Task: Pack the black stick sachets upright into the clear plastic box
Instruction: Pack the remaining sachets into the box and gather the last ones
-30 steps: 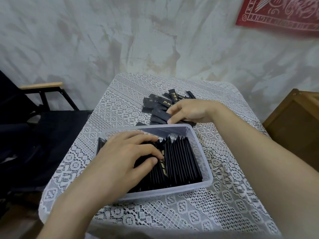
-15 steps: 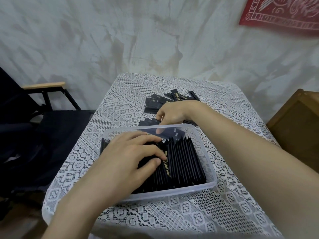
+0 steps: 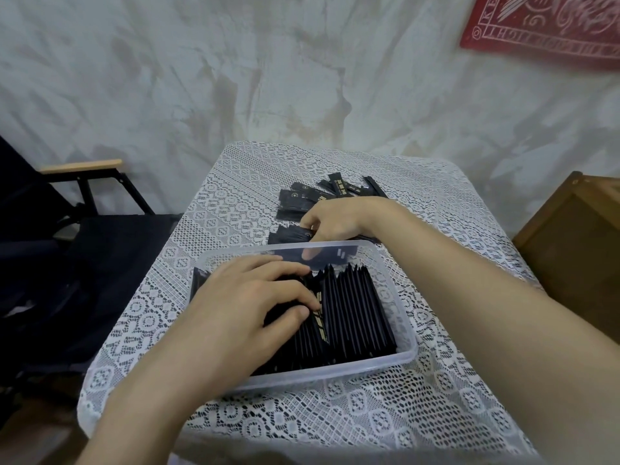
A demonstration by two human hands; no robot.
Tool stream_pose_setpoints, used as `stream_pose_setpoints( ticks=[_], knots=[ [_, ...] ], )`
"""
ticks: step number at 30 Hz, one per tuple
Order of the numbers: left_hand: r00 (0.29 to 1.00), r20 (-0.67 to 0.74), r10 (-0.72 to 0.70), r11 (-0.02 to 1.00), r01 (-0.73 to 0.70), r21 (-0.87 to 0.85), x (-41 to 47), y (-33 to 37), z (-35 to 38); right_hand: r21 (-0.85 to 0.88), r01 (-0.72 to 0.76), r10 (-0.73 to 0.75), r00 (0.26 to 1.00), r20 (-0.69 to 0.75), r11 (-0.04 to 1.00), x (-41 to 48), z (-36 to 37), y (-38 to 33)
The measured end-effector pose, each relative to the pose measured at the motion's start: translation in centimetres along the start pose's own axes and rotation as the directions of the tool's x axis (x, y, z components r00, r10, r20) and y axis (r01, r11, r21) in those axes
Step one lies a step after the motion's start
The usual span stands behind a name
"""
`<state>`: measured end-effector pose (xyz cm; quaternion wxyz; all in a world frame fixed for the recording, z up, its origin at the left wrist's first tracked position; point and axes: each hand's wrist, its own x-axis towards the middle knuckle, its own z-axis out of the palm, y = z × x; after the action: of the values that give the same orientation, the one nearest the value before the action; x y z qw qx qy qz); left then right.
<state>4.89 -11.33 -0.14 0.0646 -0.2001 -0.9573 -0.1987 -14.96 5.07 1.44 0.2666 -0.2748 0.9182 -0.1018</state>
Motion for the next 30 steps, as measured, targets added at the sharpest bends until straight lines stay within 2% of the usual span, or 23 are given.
stream_pose_setpoints(
  ticks=[5,9,12,15,17,20,23,26,28,30],
  knots=[
    [1.0,0.0,0.003,1.0,-0.003,0.003,0.0,-0.1,0.0,0.013,0.001,-0.001,1.0,0.018,1.0,-0.3,0.1,-0.8],
    [1.0,-0.005,0.003,1.0,-0.003,-0.005,0.0,-0.2,0.1,-0.02,-0.033,0.035,0.993,0.113,0.999,-0.5,-0.2,-1.6],
    [1.0,-0.005,0.004,1.0,-0.005,-0.008,0.0,-0.2,0.1,0.035,-0.067,0.06,0.98,0.188,0.997,-0.7,-0.4,-1.6],
    [1.0,0.007,-0.001,1.0,0.001,-0.002,0.0,-0.1,0.0,0.106,-0.067,0.046,0.982,0.184,0.992,-0.9,-0.3,-1.1],
    [1.0,0.012,0.0,1.0,0.0,-0.004,0.0,-0.1,0.0,0.179,-0.052,0.031,0.992,0.119,0.982,-1.1,-0.4,-0.5],
    [1.0,0.017,-0.009,1.0,0.009,-0.006,0.0,-0.1,0.0,0.192,-0.025,0.053,0.989,-0.14,0.981,-2.3,-1.1,0.4],
    [1.0,0.02,-0.01,1.0,0.01,-0.001,0.0,-0.1,0.0,0.273,0.027,0.073,0.935,-0.348,0.962,-5.4,-2.2,0.3],
    [0.999,0.029,-0.013,1.0,0.013,0.007,0.0,-0.1,0.0,0.387,0.173,0.058,0.854,-0.518,0.906,-10.9,-2.2,-1.0],
    [1.0,0.028,-0.014,1.0,0.014,0.01,0.1,-0.1,0.0,0.473,0.228,0.054,0.859,-0.509,0.851,-14.2,-1.0,-2.0],
    [0.999,0.031,-0.009,1.0,0.008,0.013,0.1,0.0,0.0,0.502,0.211,0.039,0.896,-0.442,0.839,-16.2,1.0,-2.9]
  ],
)
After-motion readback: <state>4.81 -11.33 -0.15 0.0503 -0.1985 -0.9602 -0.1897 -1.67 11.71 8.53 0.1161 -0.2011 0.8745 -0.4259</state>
